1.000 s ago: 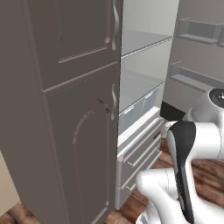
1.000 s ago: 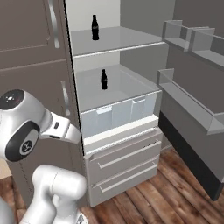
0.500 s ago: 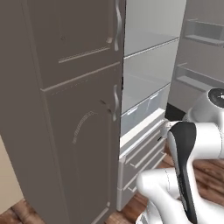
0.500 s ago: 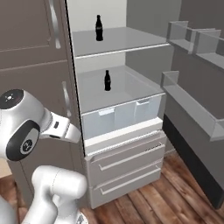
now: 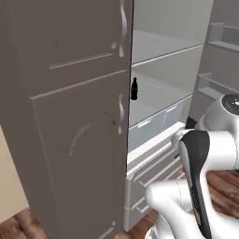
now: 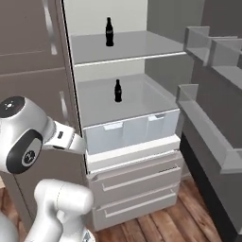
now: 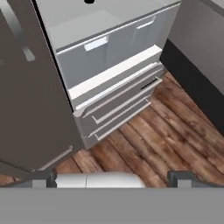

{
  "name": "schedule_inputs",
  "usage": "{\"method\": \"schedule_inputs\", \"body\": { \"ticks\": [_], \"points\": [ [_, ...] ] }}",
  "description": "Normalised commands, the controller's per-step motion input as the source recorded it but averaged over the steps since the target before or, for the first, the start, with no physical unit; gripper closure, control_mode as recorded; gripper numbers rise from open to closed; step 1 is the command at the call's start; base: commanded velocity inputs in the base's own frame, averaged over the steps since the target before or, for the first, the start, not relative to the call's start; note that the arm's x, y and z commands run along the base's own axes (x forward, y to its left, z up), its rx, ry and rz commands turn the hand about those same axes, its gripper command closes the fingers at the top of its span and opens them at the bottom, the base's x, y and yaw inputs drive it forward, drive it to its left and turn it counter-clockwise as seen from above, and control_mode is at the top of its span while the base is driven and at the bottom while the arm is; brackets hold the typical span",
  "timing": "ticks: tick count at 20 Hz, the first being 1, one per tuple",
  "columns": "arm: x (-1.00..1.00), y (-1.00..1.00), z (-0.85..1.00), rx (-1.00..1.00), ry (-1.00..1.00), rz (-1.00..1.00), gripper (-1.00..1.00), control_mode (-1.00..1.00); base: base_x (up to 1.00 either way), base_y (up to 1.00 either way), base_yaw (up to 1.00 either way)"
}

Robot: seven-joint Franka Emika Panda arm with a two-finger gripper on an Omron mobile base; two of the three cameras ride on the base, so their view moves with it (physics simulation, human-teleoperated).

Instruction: Open the fridge, grab two sodas, and place both sodas inside the bowl with ice on the dining counter.

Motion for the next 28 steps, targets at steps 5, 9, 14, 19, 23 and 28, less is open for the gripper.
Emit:
{"method": "schedule_inputs", "body": {
  "ticks": [5,9,14,19,23,28],
  "points": [
    [0.00,0.00,0.00,0.00,0.00,0.00,-1.00,1.00,0.16,-0.74,0.25],
    [0.00,0.00,0.00,0.00,0.00,0.00,-1.00,1.00,0.36,-0.53,0.26],
    [0.00,0.00,0.00,0.00,0.00,0.00,-1.00,1.00,0.51,-0.18,0.29],
    [0.00,0.00,0.00,0.00,0.00,0.00,-1.00,1.00,0.38,-0.31,0.30],
    [0.00,0.00,0.00,0.00,0.00,0.00,-1.00,1.00,0.16,-0.51,0.25],
    [0.00,0.00,0.00,0.00,0.00,0.00,-1.00,1.00,0.42,-0.08,0.15]
  ]
}}
